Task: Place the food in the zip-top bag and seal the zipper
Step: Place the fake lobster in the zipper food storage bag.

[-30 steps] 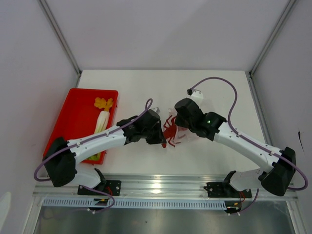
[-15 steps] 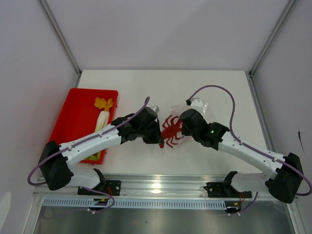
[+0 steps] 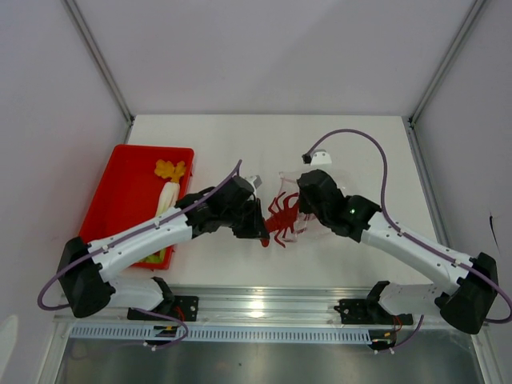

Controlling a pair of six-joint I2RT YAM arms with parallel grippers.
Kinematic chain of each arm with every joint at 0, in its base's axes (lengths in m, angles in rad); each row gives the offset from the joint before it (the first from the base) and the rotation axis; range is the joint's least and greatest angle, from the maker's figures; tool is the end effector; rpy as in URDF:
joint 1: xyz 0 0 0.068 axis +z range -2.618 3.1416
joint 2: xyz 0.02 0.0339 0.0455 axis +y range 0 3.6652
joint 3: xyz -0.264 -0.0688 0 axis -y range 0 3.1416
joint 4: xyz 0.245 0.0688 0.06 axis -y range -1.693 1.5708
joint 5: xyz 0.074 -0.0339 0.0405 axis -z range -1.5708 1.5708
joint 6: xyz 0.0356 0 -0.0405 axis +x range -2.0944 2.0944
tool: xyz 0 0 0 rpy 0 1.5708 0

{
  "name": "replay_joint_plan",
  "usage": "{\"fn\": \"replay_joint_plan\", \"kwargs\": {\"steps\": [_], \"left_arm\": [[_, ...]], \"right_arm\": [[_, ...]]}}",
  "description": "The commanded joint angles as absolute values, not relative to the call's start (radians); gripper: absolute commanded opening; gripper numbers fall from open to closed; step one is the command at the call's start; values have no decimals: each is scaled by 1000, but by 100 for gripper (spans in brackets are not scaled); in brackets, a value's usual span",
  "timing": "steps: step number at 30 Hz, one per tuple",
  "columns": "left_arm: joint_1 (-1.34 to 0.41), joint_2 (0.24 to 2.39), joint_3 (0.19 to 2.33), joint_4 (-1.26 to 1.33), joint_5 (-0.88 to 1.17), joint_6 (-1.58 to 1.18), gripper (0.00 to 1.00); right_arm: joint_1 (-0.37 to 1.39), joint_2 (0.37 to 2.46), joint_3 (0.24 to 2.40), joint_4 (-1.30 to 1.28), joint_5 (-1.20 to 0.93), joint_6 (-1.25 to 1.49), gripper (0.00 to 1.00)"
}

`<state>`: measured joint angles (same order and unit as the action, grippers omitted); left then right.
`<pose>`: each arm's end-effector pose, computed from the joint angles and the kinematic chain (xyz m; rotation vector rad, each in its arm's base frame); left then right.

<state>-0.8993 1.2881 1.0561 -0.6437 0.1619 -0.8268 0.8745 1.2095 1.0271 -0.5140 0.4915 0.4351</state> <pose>0.1625 -0.2138 0.2853 0.1754 2.6685 -0.8767 0.1792 0.1882 0.3074 -0.2239 2.1663 0.1853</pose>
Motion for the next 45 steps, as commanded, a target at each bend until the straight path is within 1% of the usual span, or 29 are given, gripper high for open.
{"fn": "replay_joint_plan", "kwargs": {"steps": [1, 4, 6, 10, 13, 17, 19, 22, 28, 30, 35, 38, 45], "left_arm": [[-900, 1238, 1019, -582, 163, -816, 1], [-900, 1221, 985, -552, 141, -854, 1], [-900, 1215, 968, -532, 103, -893, 1], [-900, 1177, 917, -404, 58, -942, 1], [-900, 1157, 925, -345, 35, -959, 1], [-900, 1141, 960, -348, -1, -980, 0], [-900, 1120, 945, -325, -44, -1000, 1], [-899, 1094, 930, -292, -55, -1011, 1], [-891, 1118, 956, -331, -29, -1048, 0], [-894, 1129, 965, -316, -17, -1023, 1], [-896, 1192, 1011, -371, -8, -953, 0], [-899, 1213, 1005, -351, 41, -904, 0], [-951, 1241, 1046, -426, -32, -827, 0]], "right_arm": [[856, 1178, 1147, -506, 540, 387, 0], [856, 1196, 1183, -509, 569, 315, 0], [851, 1212, 1219, -529, 523, 295, 0], [867, 1268, 1296, -635, 488, 363, 0], [890, 1301, 1318, -728, 486, 443, 0], [916, 1293, 1282, -790, 465, 517, 0], [923, 1281, 1263, -792, 468, 535, 0], [923, 1282, 1232, -778, 453, 545, 0], [954, 1276, 1221, -744, 425, 502, 0], [956, 1272, 1227, -742, 433, 499, 0], [956, 1250, 1272, -736, 414, 471, 0], [943, 1272, 1328, -765, 381, 456, 0], [884, 1319, 1384, -772, 279, 437, 0]]}}
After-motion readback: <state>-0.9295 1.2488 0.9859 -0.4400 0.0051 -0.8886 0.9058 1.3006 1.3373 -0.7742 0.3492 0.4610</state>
